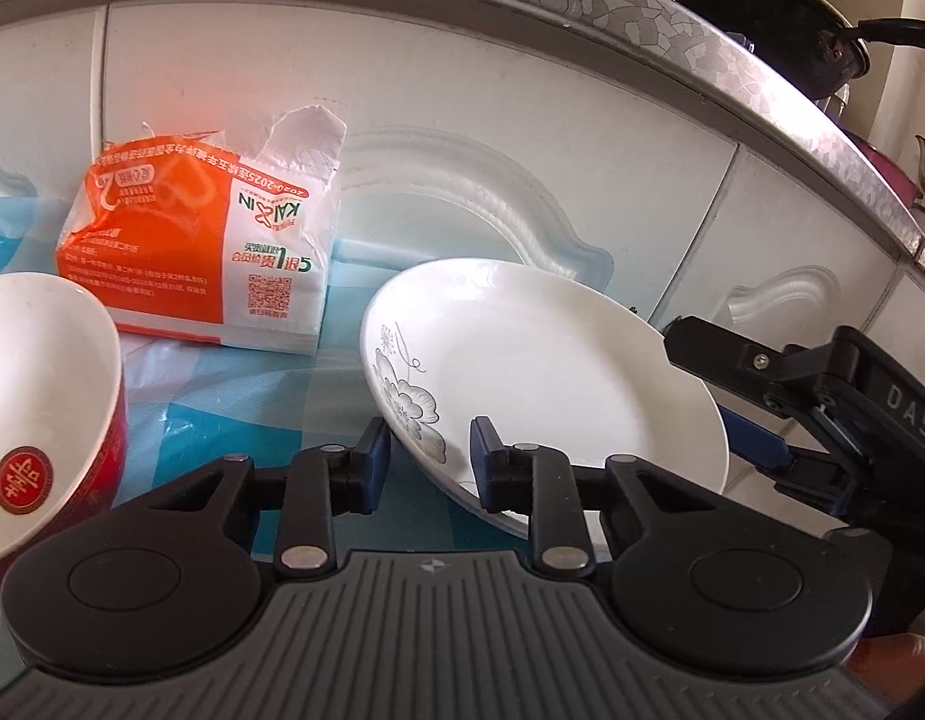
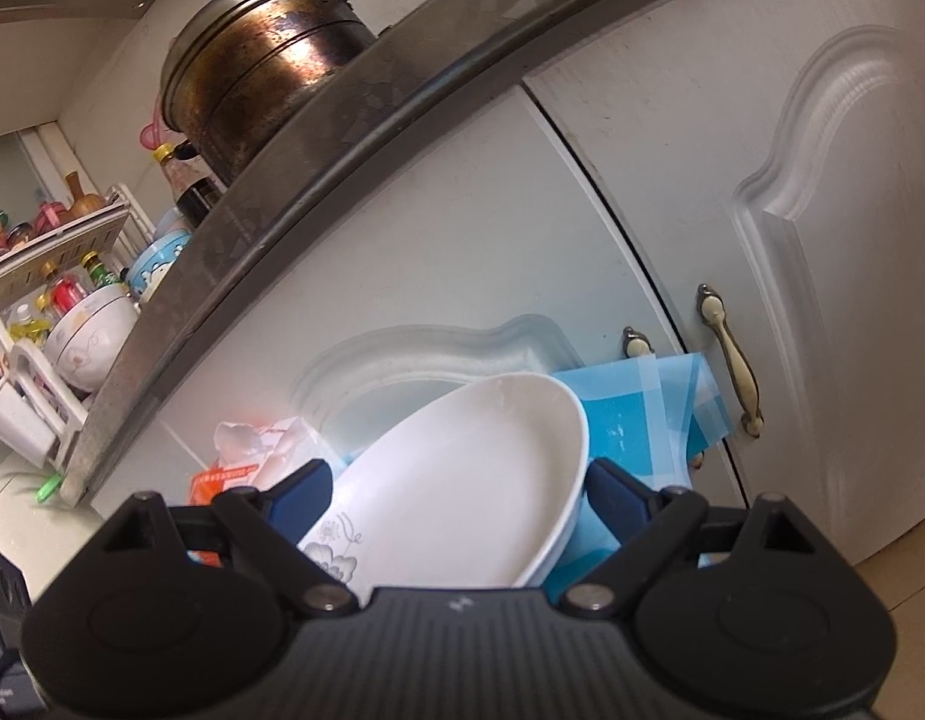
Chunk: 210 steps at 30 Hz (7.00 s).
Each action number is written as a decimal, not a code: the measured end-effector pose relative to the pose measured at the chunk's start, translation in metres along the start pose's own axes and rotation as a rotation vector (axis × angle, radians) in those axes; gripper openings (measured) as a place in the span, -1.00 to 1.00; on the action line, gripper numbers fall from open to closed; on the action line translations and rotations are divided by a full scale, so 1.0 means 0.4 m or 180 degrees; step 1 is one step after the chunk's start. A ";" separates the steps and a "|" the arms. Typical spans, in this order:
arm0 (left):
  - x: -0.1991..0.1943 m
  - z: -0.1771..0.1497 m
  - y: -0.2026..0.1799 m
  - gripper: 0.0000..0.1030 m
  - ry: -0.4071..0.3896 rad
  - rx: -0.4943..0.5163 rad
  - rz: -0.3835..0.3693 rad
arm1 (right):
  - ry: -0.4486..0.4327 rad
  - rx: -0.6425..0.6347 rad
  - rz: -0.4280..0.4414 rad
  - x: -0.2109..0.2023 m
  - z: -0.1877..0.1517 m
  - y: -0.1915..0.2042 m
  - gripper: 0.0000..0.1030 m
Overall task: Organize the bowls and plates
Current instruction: 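Lift the small white plate with the left gripper toward the plate stack, then lower the small white plate onto the stack and open the left gripper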
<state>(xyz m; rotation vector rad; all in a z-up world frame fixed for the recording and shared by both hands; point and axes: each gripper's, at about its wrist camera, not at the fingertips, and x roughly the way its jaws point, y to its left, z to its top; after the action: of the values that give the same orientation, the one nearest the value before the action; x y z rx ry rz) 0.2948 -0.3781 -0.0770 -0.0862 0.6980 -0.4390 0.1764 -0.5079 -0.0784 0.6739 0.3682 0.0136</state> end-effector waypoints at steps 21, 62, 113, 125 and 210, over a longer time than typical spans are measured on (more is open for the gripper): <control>-0.358 -0.071 0.029 -0.43 -0.0182 0.0057 -0.0143 | -0.0080 -0.0232 0.0142 -0.265 -0.110 0.156 0.78; -0.742 -0.490 0.262 -0.48 0.0042 -0.0193 0.0049 | 0.0324 -0.0406 -0.0002 -0.557 -0.553 0.388 0.79; -0.690 -0.472 0.266 -0.39 -0.0460 -0.0201 -0.0242 | 0.0182 -0.0238 -0.0354 -0.491 -0.525 0.367 0.49; -0.811 -0.440 0.290 -0.39 -0.0660 -0.0257 -0.0188 | 0.0131 -0.0407 -0.0233 -0.517 -0.511 0.453 0.49; -1.078 -0.479 0.509 0.98 -0.0650 -0.0400 0.0934 | 0.0260 -0.0813 0.0074 -0.440 -0.607 0.658 0.98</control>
<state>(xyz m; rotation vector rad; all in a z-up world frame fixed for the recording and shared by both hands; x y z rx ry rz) -0.0468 -0.0002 -0.0091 -0.1428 0.5257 -0.1024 -0.0424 -0.1770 -0.0341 0.4258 0.4288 0.1088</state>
